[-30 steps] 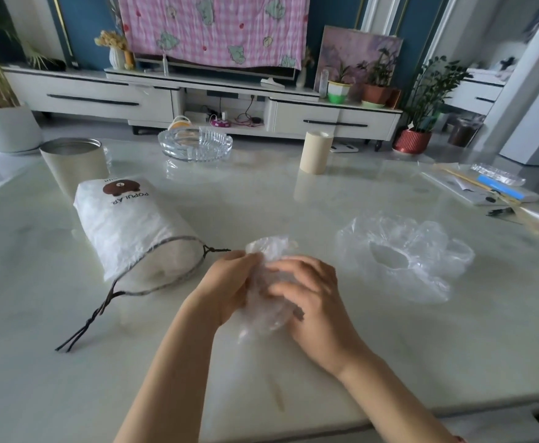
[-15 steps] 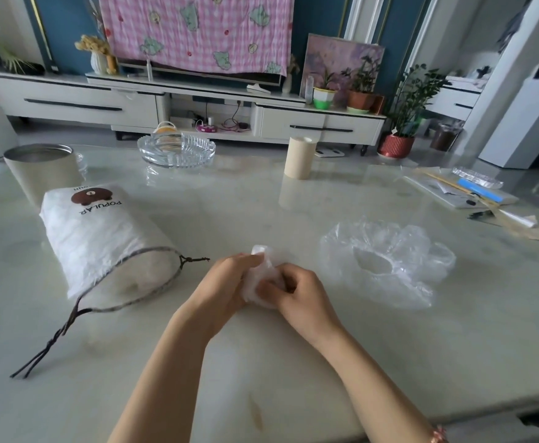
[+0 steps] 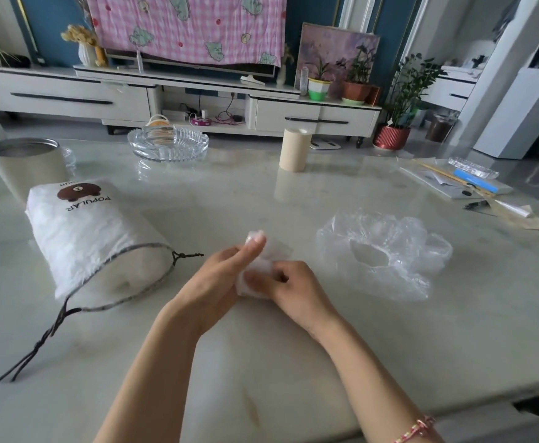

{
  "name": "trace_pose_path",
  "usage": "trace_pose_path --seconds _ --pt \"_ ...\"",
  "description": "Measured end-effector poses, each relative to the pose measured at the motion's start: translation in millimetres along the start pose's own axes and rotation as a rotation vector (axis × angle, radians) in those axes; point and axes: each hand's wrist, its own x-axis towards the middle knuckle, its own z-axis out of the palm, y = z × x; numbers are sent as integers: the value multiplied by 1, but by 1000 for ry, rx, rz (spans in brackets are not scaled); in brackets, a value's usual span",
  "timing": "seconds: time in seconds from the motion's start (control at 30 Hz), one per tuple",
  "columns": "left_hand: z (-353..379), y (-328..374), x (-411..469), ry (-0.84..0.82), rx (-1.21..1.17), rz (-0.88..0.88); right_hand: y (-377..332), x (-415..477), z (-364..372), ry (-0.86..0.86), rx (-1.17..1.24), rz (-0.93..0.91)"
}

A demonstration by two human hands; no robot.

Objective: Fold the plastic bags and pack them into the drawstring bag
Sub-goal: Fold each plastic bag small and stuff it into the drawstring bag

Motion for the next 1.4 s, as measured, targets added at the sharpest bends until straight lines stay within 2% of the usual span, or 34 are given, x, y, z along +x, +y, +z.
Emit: trace_pose_path --seconds 0.07,0.1,0.23,0.37,0.43,0.53,0.6,0.8,1.03,1.13,1.27,1.33,1.4 --pt "-3 0 -4 -125 62 -9 4 0 2 52 23 -10" --pt "-3 -1 -3 -101 73 -1 5 0 2 64 38 -4" --pt "-3 -6 2 166 135 38 0 -8 0 110 94 -55" --pt "-6 -7 0 261 48 31 -10 -16 -9 298 174 -66" --pt "-7 -6 -2 258 35 23 -10 -15 -11 258 322 35" --pt "-4 -4 -5 158 48 -9 -11 -14 -13 89 548 140" --pt "-2 -4 -7 120 43 -34 -14 -16 -13 26 626 125" --pt "1 0 -7 72 -5 -38 -20 -19 -22 22 763 121" --pt "5 9 -10 150 -181 -137 -21 -19 -17 47 750 110" --pt "6 4 -13 131 16 -102 -18 -20 -15 40 675 78" --pt "-2 4 -10 286 66 34 -19 -19 -17 113 696 97" --pt "-4 9 -10 271 154 63 -19 -18 -21 175 698 80" --pt "-3 13 -12 219 245 74 -18 -20 -21 140 612 45"
